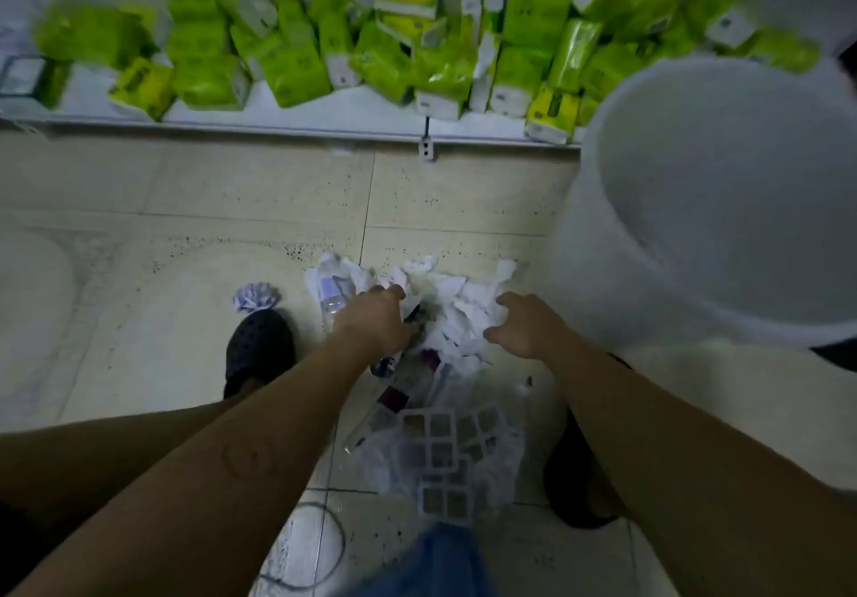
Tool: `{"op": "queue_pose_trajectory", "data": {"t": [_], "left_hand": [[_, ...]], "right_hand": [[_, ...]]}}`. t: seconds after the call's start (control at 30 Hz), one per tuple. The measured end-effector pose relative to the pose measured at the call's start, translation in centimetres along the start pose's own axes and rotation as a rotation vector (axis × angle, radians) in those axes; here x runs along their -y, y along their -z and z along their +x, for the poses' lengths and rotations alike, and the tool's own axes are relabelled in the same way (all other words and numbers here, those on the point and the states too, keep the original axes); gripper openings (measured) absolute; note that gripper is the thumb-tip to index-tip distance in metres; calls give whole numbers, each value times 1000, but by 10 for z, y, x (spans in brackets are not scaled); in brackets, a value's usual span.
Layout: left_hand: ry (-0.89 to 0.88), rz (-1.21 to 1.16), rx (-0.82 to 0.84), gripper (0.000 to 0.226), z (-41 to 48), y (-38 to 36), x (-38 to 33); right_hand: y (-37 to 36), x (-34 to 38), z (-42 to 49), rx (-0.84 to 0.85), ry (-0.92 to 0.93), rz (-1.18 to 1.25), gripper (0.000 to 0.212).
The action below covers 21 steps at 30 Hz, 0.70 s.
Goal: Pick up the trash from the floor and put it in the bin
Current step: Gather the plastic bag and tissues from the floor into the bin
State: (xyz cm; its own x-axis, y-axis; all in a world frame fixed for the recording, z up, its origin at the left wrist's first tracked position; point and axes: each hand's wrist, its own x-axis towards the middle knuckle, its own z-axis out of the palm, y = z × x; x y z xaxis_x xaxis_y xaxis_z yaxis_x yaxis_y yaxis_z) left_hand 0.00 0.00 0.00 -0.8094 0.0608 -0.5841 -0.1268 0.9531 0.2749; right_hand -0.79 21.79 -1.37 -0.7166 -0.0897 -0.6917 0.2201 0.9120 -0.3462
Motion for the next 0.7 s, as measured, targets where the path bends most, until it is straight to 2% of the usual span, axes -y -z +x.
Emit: {"op": "queue_pose_trajectory", "data": {"t": [0.2,0.37,0.47,0.6,0.7], "left_hand": [[138,-65,59,69,72,-51,23],[169,-159,29,57,102,-86,43],[192,-296,6,47,101,-93,47],[230,-403,-79,34,88,-85,46],[213,-390,-112,30,75,-69,38]], "right_hand": [[-40,-16,85,75,-35,-27,69],[-72,-34,124,83,-40,-77,63],[-83,-38,123,100,-43,-58,56],[-81,-41,100,-17,-65,17,41],[-66,-39,78,-65,-58,52,52]]}}
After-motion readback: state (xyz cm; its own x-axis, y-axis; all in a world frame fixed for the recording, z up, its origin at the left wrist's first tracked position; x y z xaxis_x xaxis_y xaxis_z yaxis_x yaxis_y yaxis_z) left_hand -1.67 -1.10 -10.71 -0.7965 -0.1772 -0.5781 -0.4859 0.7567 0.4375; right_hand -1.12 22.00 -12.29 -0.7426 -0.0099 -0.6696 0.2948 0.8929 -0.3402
